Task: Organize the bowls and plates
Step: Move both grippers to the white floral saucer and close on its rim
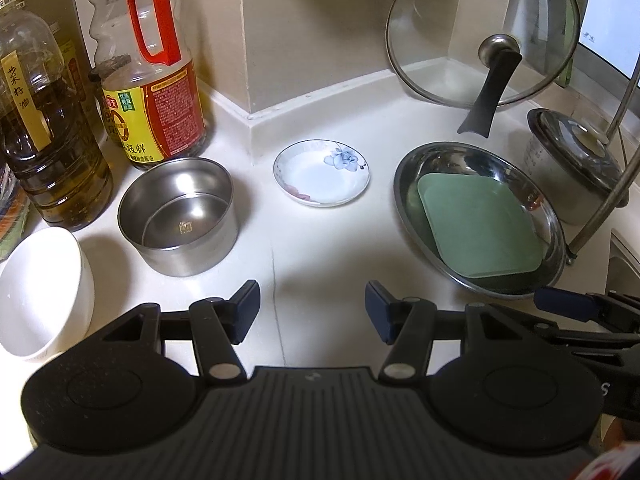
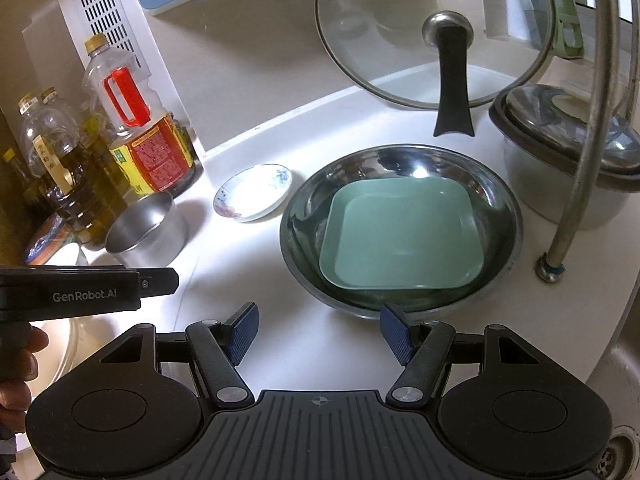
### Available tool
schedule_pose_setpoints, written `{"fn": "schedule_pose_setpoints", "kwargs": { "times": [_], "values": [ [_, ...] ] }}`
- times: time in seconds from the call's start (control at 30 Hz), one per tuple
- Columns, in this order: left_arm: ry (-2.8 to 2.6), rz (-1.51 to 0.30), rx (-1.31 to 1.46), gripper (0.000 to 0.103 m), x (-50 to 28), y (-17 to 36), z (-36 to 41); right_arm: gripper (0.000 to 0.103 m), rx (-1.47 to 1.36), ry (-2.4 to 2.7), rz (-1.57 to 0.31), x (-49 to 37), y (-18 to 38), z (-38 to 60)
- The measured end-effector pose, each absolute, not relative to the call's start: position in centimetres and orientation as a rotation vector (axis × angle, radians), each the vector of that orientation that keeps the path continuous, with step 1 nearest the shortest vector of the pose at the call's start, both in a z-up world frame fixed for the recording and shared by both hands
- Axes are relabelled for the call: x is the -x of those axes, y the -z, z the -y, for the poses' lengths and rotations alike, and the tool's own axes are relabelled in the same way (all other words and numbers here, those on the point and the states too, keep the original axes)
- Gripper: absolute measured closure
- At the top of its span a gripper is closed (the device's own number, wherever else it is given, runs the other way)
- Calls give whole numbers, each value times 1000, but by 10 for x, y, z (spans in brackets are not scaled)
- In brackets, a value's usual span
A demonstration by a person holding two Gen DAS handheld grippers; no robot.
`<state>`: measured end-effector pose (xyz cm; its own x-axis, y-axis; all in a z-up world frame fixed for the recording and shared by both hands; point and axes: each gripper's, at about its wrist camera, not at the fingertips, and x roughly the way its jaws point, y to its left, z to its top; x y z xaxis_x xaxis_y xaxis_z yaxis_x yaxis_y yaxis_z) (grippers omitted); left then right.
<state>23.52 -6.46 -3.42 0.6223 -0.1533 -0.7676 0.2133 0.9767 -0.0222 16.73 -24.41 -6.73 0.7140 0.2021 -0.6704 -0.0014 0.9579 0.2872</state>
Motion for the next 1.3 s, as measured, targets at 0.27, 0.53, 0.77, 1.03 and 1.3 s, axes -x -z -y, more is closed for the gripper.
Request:
{"fn": "schedule_pose_setpoints", "kwargs": {
  "times": [0.27,0.53,0.77,1.03,1.3],
  "values": [
    [210,-861,-79,47,-250,32,61,36,-276,-124,-771,-182,68,237],
    [196,-843,-82,47,-269,33,58,36,-301,-138,-730,-204,67,236],
    [179,-820,-79,48,-295,34,59,36,-296,-168,-689,-237,65,231],
    [169,-837,-60,52,-335,37,61,44,-252,-212,-659,-284,63,228],
    [146,-862,-47,62,-366,50,67,66,-228,-270,-714,-338,78,228]
  ]
}}
